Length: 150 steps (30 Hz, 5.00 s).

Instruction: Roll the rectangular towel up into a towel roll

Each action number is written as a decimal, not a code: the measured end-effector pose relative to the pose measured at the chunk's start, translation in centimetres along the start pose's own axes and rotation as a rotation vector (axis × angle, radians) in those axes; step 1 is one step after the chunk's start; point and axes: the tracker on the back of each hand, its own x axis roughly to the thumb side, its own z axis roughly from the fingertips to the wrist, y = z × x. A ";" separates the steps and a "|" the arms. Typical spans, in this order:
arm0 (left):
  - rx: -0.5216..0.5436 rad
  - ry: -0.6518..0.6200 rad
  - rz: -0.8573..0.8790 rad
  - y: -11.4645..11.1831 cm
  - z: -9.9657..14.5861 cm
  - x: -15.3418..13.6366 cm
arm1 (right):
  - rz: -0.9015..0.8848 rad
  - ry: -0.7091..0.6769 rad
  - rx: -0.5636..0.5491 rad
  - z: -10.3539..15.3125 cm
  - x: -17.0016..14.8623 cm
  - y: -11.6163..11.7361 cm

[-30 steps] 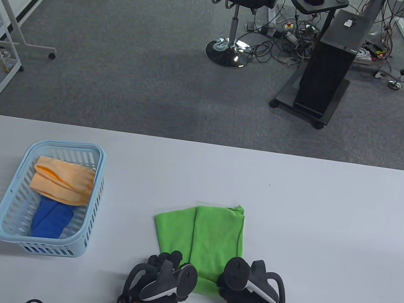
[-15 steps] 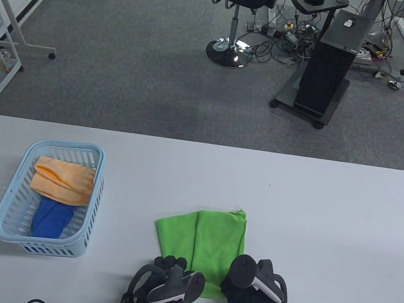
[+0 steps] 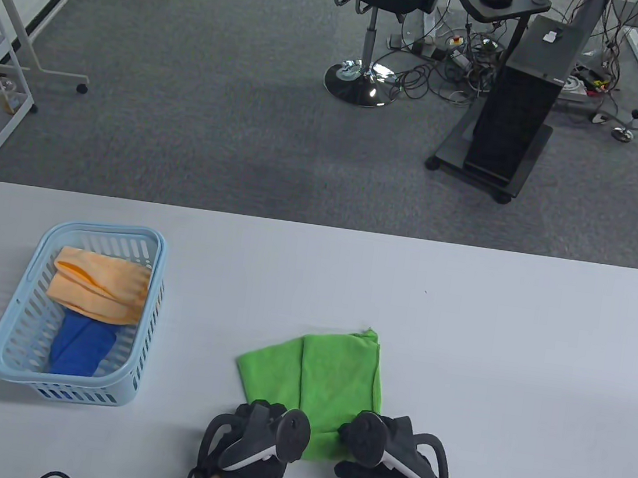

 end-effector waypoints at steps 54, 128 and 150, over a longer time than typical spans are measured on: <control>0.037 -0.052 -0.119 -0.2 0.3 2.1 | -0.135 -0.002 -0.077 -0.7 -0.8 -0.1; 0.042 -0.115 -0.056 0.2 0.4 1.0 | -0.090 -0.092 -0.022 -0.2 0.5 -0.2; -0.001 -0.061 0.108 0.5 0.1 -1.1 | -0.096 -0.217 -0.053 1.1 1.8 -0.4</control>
